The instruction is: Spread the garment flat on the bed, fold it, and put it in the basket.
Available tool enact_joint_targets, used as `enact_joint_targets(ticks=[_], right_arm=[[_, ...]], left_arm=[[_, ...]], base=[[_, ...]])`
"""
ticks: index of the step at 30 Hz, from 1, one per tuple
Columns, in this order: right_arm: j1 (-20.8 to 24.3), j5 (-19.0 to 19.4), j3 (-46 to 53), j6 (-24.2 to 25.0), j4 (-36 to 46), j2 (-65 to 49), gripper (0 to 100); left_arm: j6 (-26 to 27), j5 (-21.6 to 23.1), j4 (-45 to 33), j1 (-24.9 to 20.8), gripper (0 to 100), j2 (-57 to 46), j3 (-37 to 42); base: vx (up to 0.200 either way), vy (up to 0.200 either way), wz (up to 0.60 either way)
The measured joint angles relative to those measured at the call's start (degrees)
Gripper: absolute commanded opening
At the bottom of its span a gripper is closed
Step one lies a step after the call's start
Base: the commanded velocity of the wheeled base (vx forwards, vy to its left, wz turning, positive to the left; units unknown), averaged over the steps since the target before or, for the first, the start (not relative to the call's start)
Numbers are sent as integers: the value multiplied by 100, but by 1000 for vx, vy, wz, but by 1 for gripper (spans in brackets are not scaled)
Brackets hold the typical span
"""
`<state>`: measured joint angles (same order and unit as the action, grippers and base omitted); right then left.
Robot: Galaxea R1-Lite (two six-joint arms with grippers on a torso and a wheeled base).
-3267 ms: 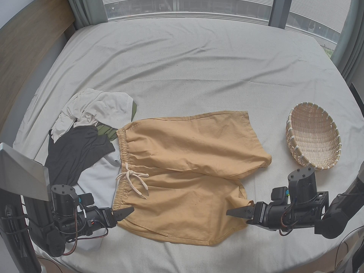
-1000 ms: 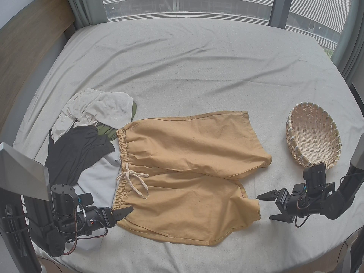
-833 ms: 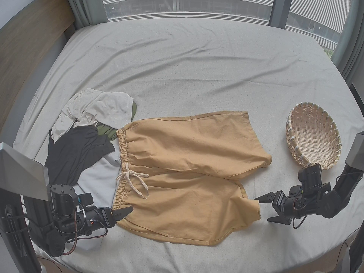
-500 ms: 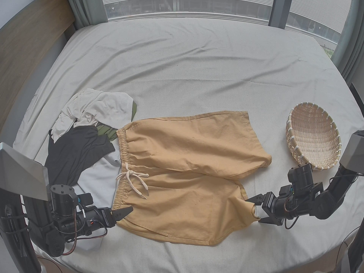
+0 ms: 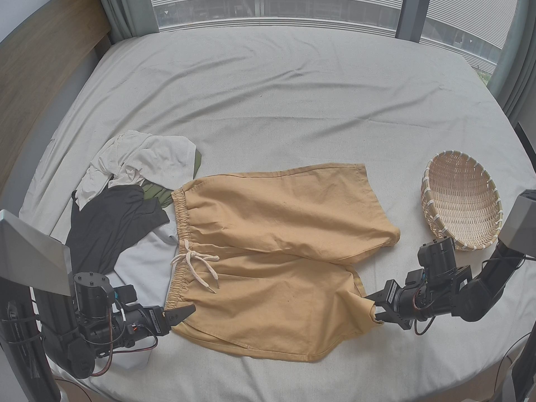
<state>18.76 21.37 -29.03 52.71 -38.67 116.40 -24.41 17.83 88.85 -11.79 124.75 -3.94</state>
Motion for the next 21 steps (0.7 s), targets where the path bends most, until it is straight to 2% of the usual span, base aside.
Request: enact_joint_targets(ticks=[5,12,21], right_arm=[[-7,-30,23,38,-6,-11,0],[-83,-279,95,33,-2,-193,0],[-575,-375,72,-79,11,-761,0]], left_arm=[[0,1,0,-6,100,-2,2],[0,0,0,0,100,-2,6],[-2,0,0,5,100,-5,2]], base=[[0,0,0],[0,0,0],[0,0,0]])
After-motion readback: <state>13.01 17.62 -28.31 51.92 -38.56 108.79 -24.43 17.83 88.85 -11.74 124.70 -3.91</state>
